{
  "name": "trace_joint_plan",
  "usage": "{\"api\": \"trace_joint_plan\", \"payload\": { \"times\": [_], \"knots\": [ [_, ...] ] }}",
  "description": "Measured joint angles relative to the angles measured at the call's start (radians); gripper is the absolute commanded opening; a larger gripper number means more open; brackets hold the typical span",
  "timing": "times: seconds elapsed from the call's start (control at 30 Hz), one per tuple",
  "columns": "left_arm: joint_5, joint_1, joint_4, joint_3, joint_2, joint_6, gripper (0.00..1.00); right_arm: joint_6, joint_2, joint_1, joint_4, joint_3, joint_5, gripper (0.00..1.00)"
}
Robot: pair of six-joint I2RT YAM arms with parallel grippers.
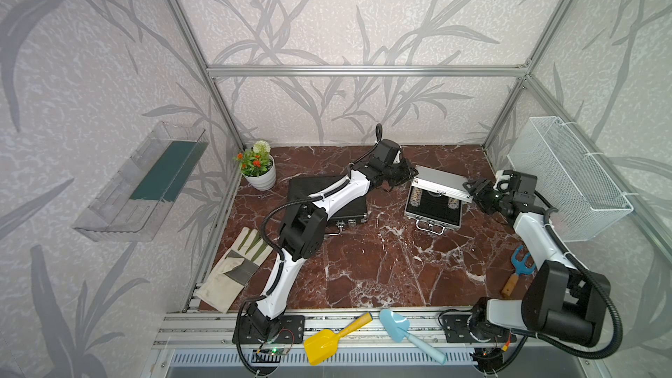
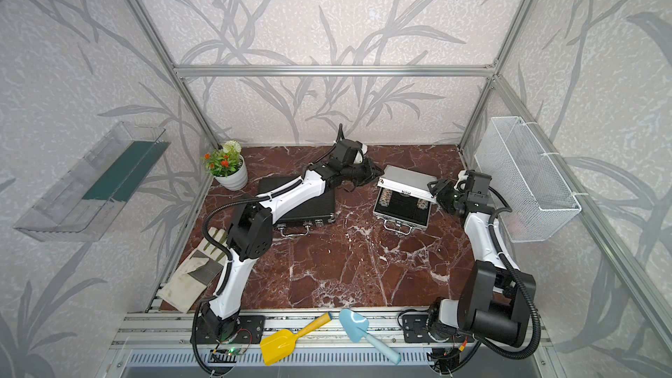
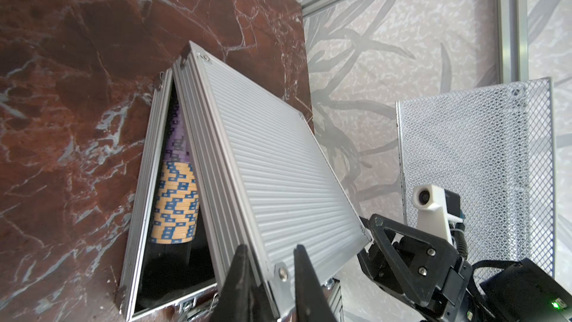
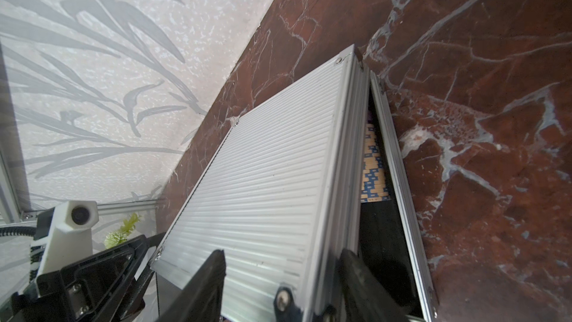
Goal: Open the poker set cases
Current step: Open the case lid on the poker set case.
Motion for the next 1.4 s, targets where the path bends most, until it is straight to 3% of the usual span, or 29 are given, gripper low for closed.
{"api": "trace_joint_plan", "payload": {
  "times": [0.27, 0.53, 0.83, 1.1, 1.4],
  "knots": [
    [0.004, 0.021, 0.048, -0.016, 0.0, -0.006, 0.24, 0.079, 0.014, -0.008, 0.056, -0.013, -0.046, 0.46],
    [0.007, 0.037, 0.028, 0.033, 0.016, 0.006, 0.34, 0.154, 0.055, -0.011, 0.133, -0.013, -0.105, 0.43],
    [0.015, 0.05, -0.013, 0.198, 0.091, 0.008, 0.34, 0.24, 0.068, -0.016, 0.248, -0.012, -0.126, 0.42],
    [0.011, 0.051, -0.016, 0.23, 0.109, 0.004, 0.35, 0.251, 0.068, -0.013, 0.25, -0.006, -0.119, 0.43],
    [0.002, 0.055, -0.045, 0.583, 0.312, -0.015, 0.38, 0.278, 0.093, -0.007, 0.284, 0.074, -0.057, 0.48]
  ]
}}
